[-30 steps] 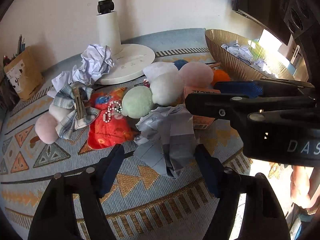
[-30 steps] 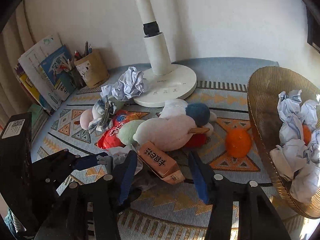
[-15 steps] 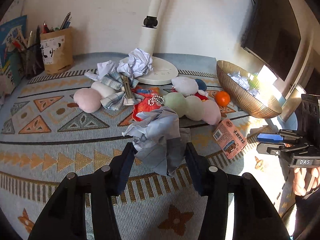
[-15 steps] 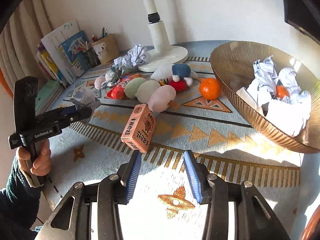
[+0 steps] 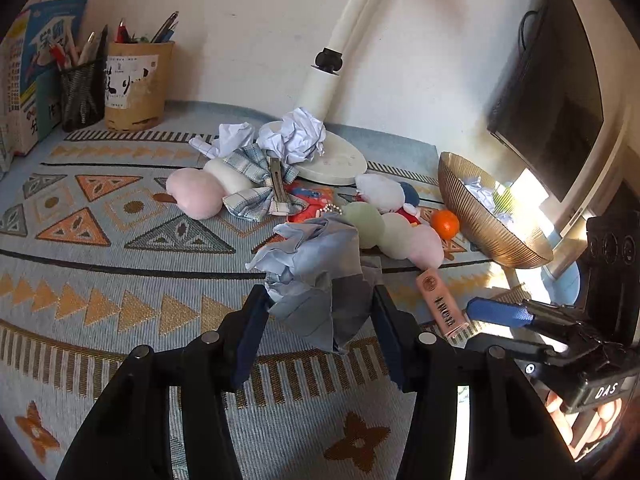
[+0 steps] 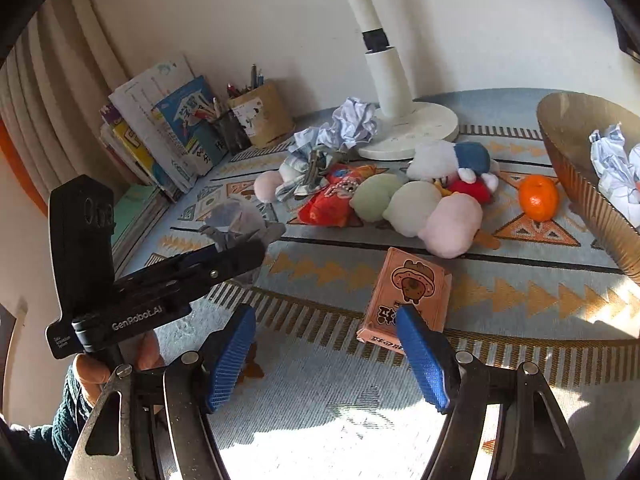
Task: Organize objects
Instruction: 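Grasp grey crumpled paper with left tool while right grasps pink snack box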
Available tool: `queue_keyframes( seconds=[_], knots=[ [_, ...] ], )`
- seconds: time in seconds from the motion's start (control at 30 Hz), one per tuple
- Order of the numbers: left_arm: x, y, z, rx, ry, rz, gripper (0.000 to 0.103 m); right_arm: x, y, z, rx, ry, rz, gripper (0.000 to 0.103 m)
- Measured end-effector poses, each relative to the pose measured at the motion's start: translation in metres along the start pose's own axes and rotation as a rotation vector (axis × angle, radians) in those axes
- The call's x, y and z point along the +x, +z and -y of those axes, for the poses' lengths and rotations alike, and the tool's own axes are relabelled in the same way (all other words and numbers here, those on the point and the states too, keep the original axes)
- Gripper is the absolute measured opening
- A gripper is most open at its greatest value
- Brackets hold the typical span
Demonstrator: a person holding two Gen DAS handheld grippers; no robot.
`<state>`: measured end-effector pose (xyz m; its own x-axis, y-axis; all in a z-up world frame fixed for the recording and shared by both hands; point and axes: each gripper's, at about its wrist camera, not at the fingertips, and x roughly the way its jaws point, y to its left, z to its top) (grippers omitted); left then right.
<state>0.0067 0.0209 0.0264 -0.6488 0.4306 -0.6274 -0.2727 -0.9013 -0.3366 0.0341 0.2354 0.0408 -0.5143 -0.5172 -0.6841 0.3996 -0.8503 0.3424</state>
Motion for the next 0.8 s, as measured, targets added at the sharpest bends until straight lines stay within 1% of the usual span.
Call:
queue_keyframes(
  seconds=[0.03, 0.07, 0.13, 0.2, 0.27, 0.37, 0.47, 0.5, 0.53, 0.57, 0.6, 0.63, 0.67, 0.8],
  knots=[
    [0.0, -0.001, 0.0, -0.003, -0.003, -0.002, 0.049, -0.002, -0.002, -0.005, -0.014, -0.03, 0.012, 0.07],
    [0.0, -0.001, 0.0, -0.002, -0.005, -0.006, 0.049, -0.004, -0.004, -0.007, -0.013, -0.082, 0.023, 0.07],
    [0.001, -0.001, 0.003, 0.014, 0.0, -0.005, 0.049, -0.004, -0.007, -0.001, 0.023, -0.161, 0.012, 0.07],
    [0.001, -0.001, 0.007, 0.035, 0.006, -0.003, 0.049, 0.001, -0.01, 0.008, 0.084, -0.165, -0.013, 0.07],
    [0.001, -0.001, 0.009, 0.051, 0.013, -0.003, 0.05, 0.007, -0.013, 0.009, 0.104, -0.179, -0.012, 0.07],
    [0.001, -0.001, 0.01, 0.053, 0.013, -0.005, 0.05, 0.018, -0.01, 0.004, 0.083, -0.279, 0.001, 0.07],
    [0.002, -0.001, 0.008, 0.045, 0.008, -0.007, 0.05, 0.03, -0.001, 0.007, 0.089, -0.322, -0.001, 0.07],
    [0.002, -0.001, 0.008, 0.045, 0.006, -0.008, 0.05, 0.034, 0.001, 0.007, 0.079, -0.346, -0.005, 0.069],
    [0.002, -0.001, 0.008, 0.047, 0.005, -0.009, 0.05, 0.038, 0.002, 0.007, 0.07, -0.37, -0.012, 0.064],
    [0.002, 0.0, 0.009, 0.051, 0.004, -0.01, 0.05, 0.042, 0.002, 0.007, 0.058, -0.384, -0.02, 0.05],
    [0.003, 0.0, 0.009, 0.054, 0.005, -0.012, 0.05, 0.044, 0.001, 0.006, 0.05, -0.4, -0.029, 0.046],
    [0.003, 0.0, 0.01, 0.058, 0.007, -0.012, 0.05, 0.045, 0.002, 0.005, 0.04, -0.414, -0.023, 0.044],
    [0.003, -0.001, 0.011, 0.061, 0.007, -0.011, 0.05, 0.043, 0.002, 0.005, 0.034, -0.405, -0.015, 0.041],
    [0.002, 0.0, 0.012, 0.06, 0.007, -0.012, 0.05, 0.034, -0.001, 0.012, 0.073, -0.38, -0.002, 0.041]
  ],
)
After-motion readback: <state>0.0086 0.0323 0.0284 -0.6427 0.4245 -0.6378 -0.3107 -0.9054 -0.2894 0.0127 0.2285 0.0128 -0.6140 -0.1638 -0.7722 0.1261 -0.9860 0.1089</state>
